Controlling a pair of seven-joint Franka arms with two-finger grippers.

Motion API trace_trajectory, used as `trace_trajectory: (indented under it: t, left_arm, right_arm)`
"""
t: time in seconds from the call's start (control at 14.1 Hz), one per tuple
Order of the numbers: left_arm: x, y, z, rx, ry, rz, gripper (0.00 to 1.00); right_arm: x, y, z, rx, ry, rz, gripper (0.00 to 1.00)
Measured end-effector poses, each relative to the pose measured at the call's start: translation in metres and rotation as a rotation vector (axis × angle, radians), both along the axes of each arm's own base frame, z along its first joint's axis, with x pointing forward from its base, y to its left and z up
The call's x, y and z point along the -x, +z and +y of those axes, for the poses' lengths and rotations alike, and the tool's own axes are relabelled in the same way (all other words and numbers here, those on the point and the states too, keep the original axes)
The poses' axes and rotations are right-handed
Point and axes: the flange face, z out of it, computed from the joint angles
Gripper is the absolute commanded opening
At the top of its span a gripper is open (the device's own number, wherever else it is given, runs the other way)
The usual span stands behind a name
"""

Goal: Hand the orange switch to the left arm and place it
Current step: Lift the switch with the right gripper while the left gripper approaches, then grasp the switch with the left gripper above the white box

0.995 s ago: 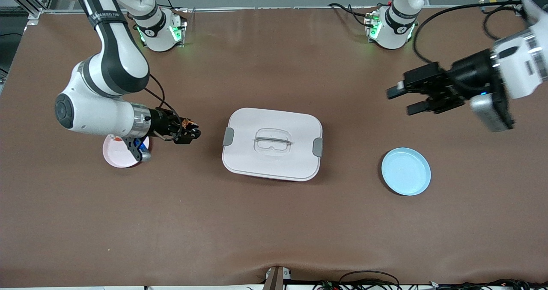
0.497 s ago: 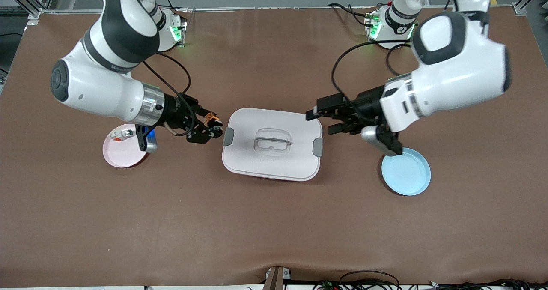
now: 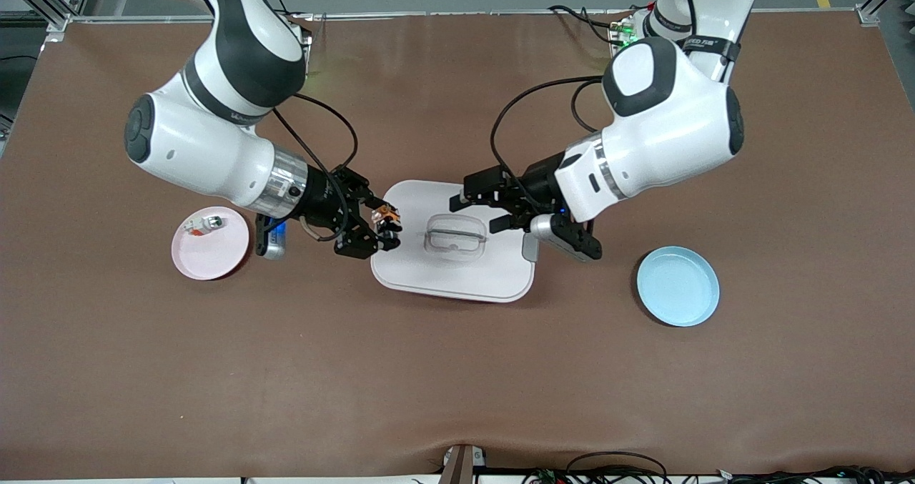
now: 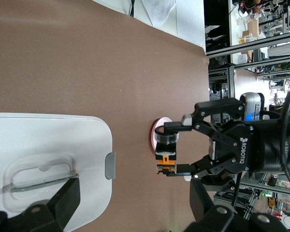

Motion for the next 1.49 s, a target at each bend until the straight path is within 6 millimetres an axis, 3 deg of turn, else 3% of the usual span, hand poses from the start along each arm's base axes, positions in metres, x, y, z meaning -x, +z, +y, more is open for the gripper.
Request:
trace_trajectory:
  t: [0.36,0.57,0.85,1.21,1.49]
  left_arm:
    - [0.001,-0.032,-0.025,0.029,0.044,0.026,1.0]
    - [0.003,-0.041,-0.034,0.026,0.051,0.024,1.0]
    - [-0.001,-0.039,-0.03,0.029,0.069,0.009,1.0]
    - [-0.016,-0.039,-0.014,0.047,0.091,-0.021,1.0]
    - [-0.02,-0.045,-0.012,0.051,0.1,-0.031,1.0]
  right_arm:
    - [-0.026,0.021,0.03,-0.049,-0.097,0.0,0.0]
    - [-0.032,0.02,0.044,-0.068,-0.125,-0.033,0.0]
    - [-0.031,0.013,0.056,-0.069,-0.124,-0.036,0.0]
    - [-0.032,0.016,0.055,-0.073,-0.13,-0.04,0.0]
    - [-0.029,0.022,0.06,-0.081,-0.133,-0.042,0.0]
